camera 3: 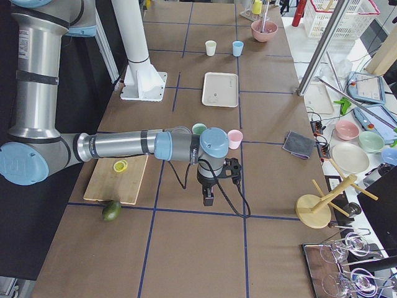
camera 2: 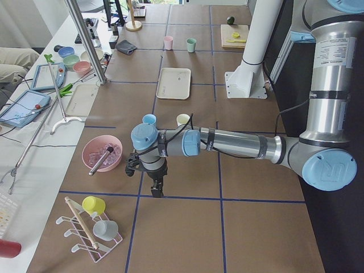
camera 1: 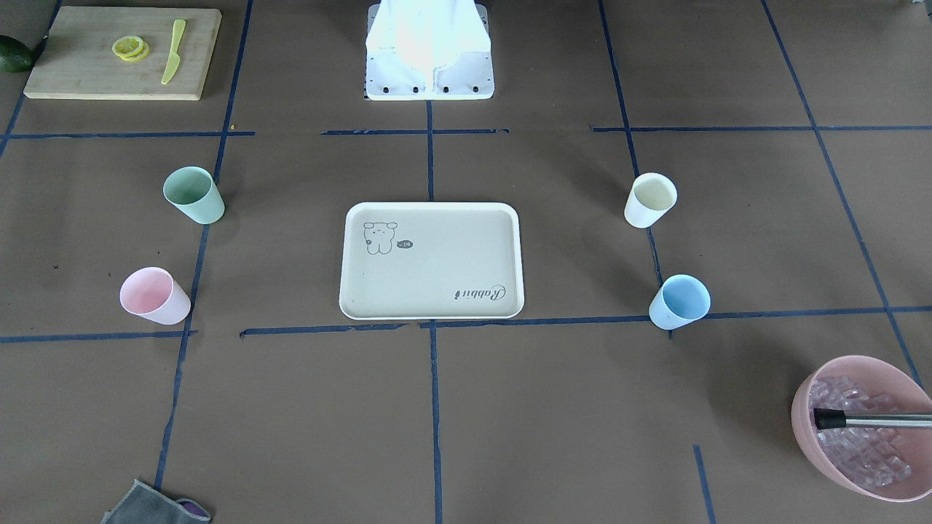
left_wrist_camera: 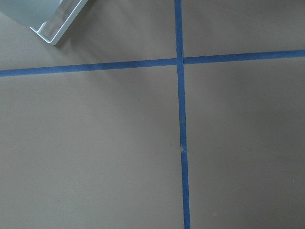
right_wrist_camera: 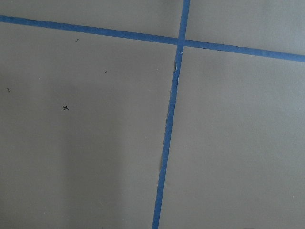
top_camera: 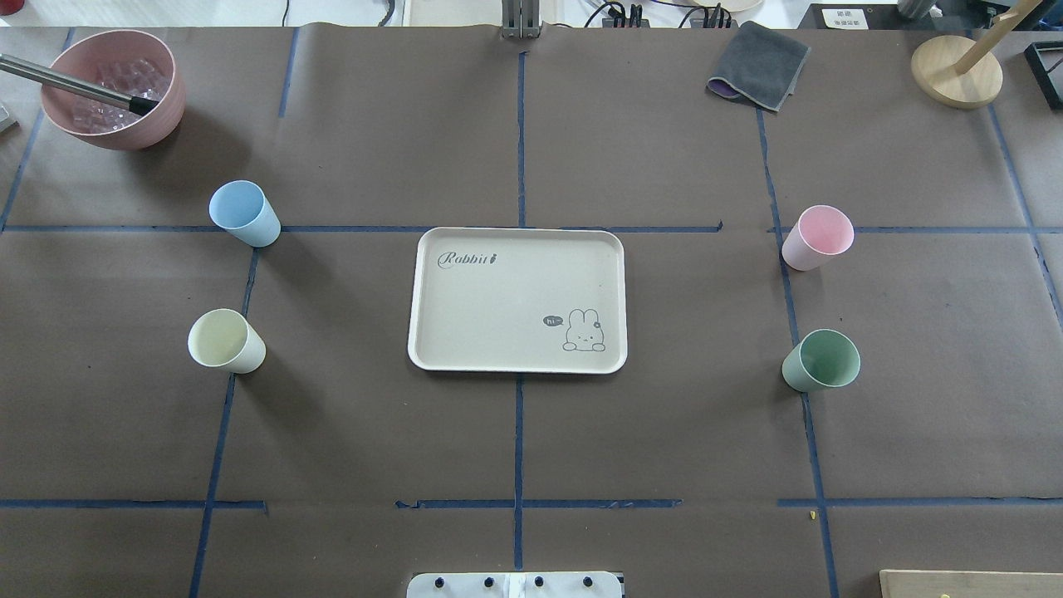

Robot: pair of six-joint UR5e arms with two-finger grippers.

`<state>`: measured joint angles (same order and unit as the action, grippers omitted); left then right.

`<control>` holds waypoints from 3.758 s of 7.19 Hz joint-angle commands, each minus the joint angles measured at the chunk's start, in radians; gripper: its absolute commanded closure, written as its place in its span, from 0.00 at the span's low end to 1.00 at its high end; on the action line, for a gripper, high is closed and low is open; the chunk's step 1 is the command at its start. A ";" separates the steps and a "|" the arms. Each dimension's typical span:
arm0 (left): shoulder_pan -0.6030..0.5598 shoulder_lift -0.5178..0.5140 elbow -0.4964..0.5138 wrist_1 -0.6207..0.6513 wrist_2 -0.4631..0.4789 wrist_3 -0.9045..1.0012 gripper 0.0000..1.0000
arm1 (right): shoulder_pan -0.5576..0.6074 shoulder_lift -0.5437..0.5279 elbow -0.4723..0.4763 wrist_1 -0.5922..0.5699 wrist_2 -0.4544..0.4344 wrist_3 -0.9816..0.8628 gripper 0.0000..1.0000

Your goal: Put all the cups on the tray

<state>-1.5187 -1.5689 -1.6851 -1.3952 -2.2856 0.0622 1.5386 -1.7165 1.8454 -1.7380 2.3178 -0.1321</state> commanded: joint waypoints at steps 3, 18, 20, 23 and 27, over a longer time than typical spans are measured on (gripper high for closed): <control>0.002 0.001 -0.002 0.001 0.000 0.007 0.00 | -0.002 0.008 0.005 0.003 0.003 0.000 0.00; 0.025 -0.049 -0.051 -0.117 0.026 0.001 0.00 | -0.497 0.449 -0.291 0.379 -0.089 0.649 0.01; 0.025 -0.049 -0.053 -0.117 0.026 0.001 0.00 | -0.535 0.449 -0.305 0.379 -0.113 0.651 0.03; 0.026 -0.049 -0.048 -0.119 0.026 0.004 0.00 | -0.563 0.462 -0.319 0.379 -0.126 0.652 0.83; 0.041 -0.051 -0.039 -0.146 0.028 0.001 0.00 | -0.565 0.521 -0.307 0.367 -0.120 0.748 1.00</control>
<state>-1.4802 -1.6197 -1.7258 -1.5356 -2.2581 0.0633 0.9751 -1.2282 1.5348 -1.3641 2.1968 0.5527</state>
